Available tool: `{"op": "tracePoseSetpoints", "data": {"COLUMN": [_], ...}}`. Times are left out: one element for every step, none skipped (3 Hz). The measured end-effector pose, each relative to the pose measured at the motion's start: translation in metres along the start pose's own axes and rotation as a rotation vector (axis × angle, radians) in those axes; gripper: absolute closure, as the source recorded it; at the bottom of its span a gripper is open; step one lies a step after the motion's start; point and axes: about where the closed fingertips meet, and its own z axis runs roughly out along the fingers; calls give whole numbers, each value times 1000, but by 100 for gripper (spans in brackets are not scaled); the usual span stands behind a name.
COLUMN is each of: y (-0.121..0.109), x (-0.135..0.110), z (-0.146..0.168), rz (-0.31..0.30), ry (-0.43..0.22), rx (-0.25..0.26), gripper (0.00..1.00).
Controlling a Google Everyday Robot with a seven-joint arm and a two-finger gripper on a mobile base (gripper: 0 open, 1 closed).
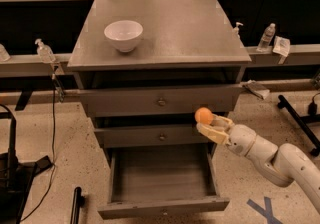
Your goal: Place orange into bottom drawer
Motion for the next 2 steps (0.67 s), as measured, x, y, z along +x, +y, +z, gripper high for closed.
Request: {"op": "tracePoseSetpoints", "data": {"y": [-26, -26], "x": [67, 71], "z": [-33, -31], "rz": [-9, -3], "ry": [171, 171], "rx": [-11, -16], "gripper": [100, 100]}}
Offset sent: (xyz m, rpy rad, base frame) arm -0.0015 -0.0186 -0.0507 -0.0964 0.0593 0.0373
